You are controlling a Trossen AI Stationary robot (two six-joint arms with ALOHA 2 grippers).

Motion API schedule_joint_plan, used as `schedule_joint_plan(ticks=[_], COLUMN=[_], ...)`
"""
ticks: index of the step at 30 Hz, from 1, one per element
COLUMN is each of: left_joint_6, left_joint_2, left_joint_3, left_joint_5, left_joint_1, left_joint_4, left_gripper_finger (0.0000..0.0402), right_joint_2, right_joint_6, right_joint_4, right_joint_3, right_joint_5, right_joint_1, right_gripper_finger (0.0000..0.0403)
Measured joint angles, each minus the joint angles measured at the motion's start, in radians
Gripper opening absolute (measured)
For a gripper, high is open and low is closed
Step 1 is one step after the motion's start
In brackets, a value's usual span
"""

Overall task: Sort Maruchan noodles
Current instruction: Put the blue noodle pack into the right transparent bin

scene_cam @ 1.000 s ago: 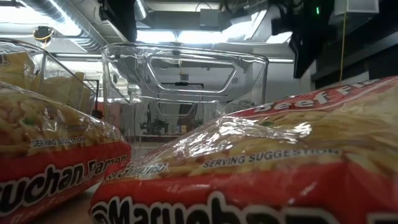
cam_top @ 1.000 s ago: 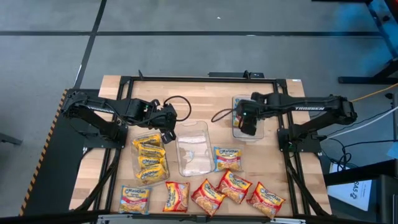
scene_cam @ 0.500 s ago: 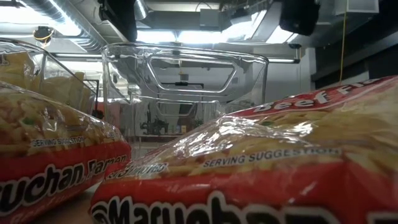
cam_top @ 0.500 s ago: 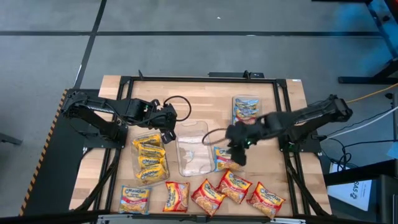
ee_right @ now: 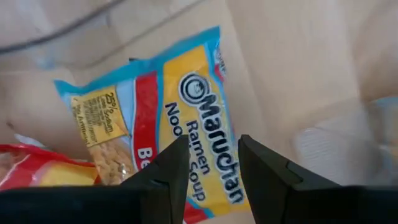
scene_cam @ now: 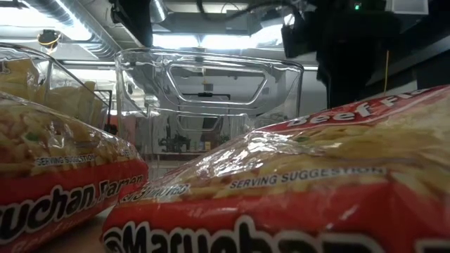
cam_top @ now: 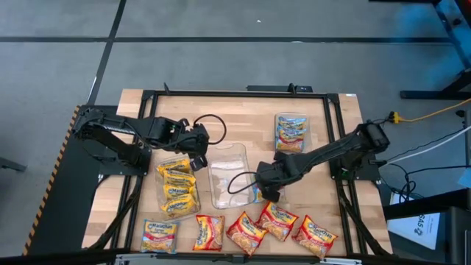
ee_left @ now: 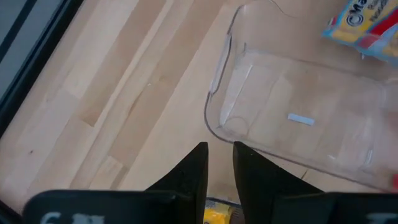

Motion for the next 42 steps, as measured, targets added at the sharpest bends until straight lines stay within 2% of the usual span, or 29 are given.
schedule_joint_plan(ticks=[5,11,15,23,26,30,31,37,42], left_joint_6=[-0.001,-0.004,-0.005,-0.006,-0.008,-0.008,-0.008,-0.009,-0.012], left_joint_2=[0.0,0.0,0.0,0.0,0.0,0.0,0.0,0.0,0.0], left_joint_3=[0.0,0.0,0.0,0.0,0.0,0.0,0.0,0.0,0.0], left_joint_5=[0.0,0.001,0.001,0.001,0.002,0.001,0.001,-0.002,-0.02], left_joint_1=[-0.015,-0.037,-0.043,-0.044,-0.044,-0.044,-0.044,-0.044,-0.044], left_joint_4=[-0.08,-0.112,-0.112,-0.117,-0.117,-0.116,-0.115,-0.111,-0.109], left_gripper_finger=[0.0069,0.0069,0.0069,0.0069,0.0069,0.0069,0.0069,0.0069,0.0069], right_joint_2=[0.042,0.05,0.063,0.079,0.079,0.079,0.079,0.076,0.073], right_joint_6=[-0.008,-0.008,-0.008,-0.002,0.019,0.018,0.013,-0.011,-0.035], right_joint_4=[-0.003,-0.003,0.02,0.048,0.049,0.057,0.057,0.014,-0.194], right_joint_3=[0.0,-0.003,-0.014,-0.037,-0.037,-0.037,-0.037,0.033,0.192], right_joint_5=[0.005,0.084,0.004,-0.026,-0.027,-0.023,-0.017,-0.032,0.006], right_joint_1=[0.003,-0.001,-0.016,-0.019,-0.019,-0.02,-0.02,-0.018,-0.018], right_gripper_finger=[0.0136,0.0136,0.0136,0.0135,0.011,0.0022,0.0012,0.0003,0.0002])
